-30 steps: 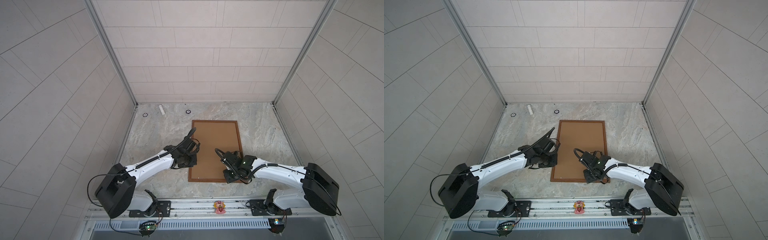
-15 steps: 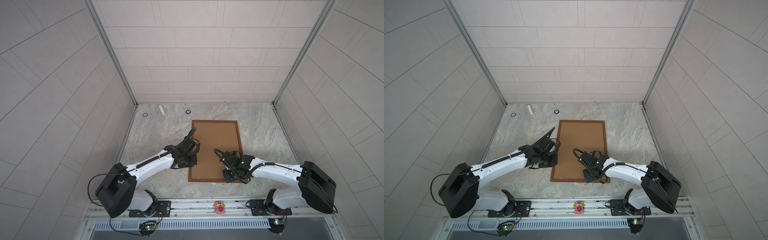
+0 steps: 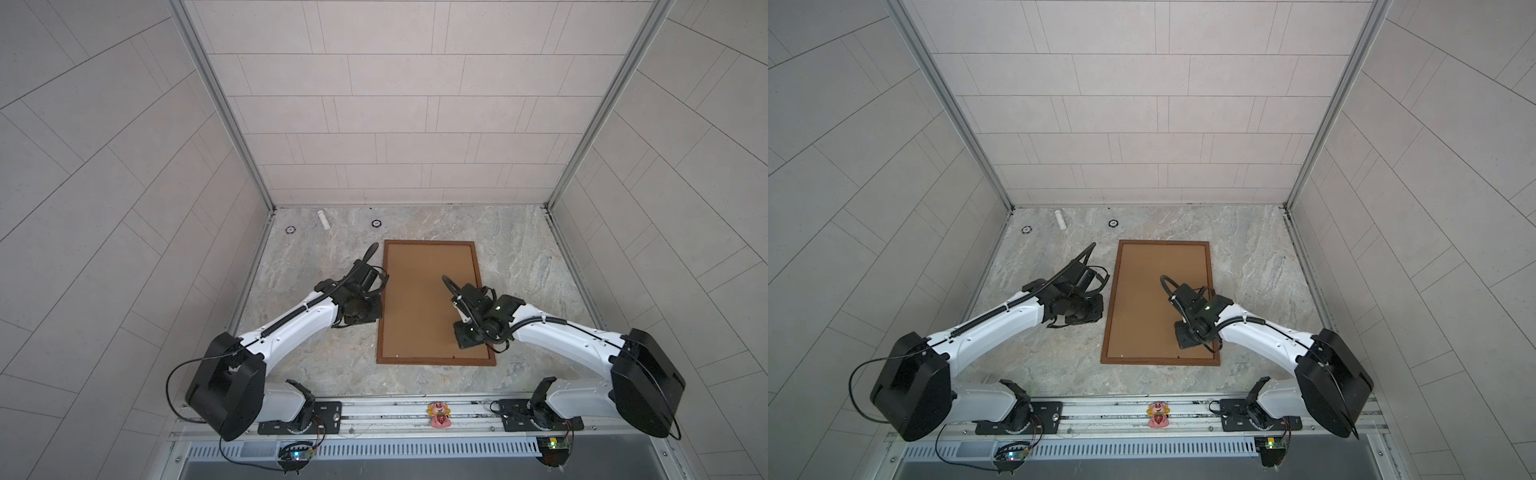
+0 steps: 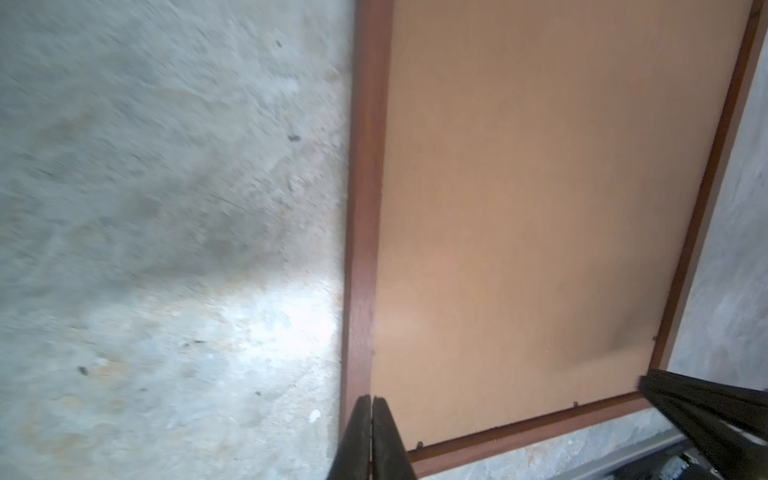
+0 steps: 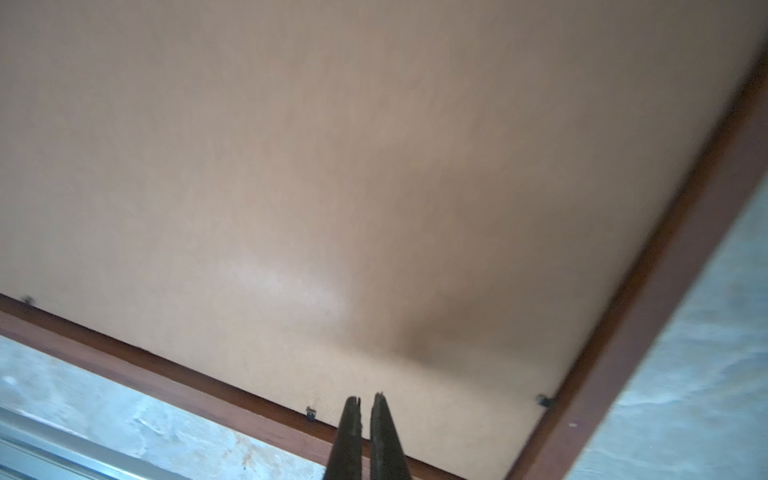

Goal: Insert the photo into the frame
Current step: 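Lift both grippers and move them to the frame's far corners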

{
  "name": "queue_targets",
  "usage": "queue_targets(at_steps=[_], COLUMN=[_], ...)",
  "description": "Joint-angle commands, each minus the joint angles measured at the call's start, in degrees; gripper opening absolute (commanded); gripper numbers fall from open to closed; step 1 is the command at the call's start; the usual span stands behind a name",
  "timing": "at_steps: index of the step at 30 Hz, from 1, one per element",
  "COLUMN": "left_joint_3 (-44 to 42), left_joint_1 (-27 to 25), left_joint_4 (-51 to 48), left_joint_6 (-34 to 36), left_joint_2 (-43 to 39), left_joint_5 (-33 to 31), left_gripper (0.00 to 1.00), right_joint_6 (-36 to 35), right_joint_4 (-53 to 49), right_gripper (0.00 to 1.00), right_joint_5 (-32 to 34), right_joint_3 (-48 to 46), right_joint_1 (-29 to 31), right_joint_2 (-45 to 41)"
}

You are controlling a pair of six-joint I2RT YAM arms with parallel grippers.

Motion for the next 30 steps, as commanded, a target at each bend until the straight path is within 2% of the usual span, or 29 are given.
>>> queue_targets(at_steps=[1,4,9,13,17,20,23,28,30], left_joint_3=[3.35,6.30,12.29,14.82,16.84,17.81,18.95,18.91,18.41], left_joint_1=[3.09,5.24,5.98,6.03,6.07,6.03,6.03,6.07,6.02], left_joint_4=[-1.78,-0.38,0.53,2.13,0.97,0.11,-1.08,-1.08,-0.57], left_joint_6=[3.31,4.02,5.56,6.12,7.53,8.53,9.38,10.27,10.34], left_joint_2=[1.74,6.44,16.42,20.65,23.38,25.35,27.41,29.60,29.96], left_joint_5=[-0.91,0.34,1.72,3.97,3.12,1.79,0.47,-1.01,-1.05], left_gripper=[0.14,0.25,0.38,0.53,0.60,0.62,0.62,0.59,0.55], right_joint_6=[-4.11,-6.59,-8.93,-9.29,-9.49,-9.66,-10.14,-9.93,-9.90], right_joint_4=[-2.43,-0.25,3.58,7.17,9.29,11.16,11.74,13.14,13.49], right_gripper=[0.07,0.19,0.50,0.58,0.56,0.46,0.32,0.24,0.23], right_joint_5=[1.53,-0.70,-3.41,-6.17,-8.06,-8.43,-8.45,-9.16,-9.52], right_joint_3=[2.48,2.53,3.07,4.08,6.15,6.96,7.46,6.46,6.08], right_joint_1=[-5.20,-12.75,-22.51,-26.31,-26.97,-27.19,-27.34,-27.42,-27.45], right_joint_2=[-3.18,-1.69,3.79,8.88,15.07,18.97,21.64,22.26,22.43])
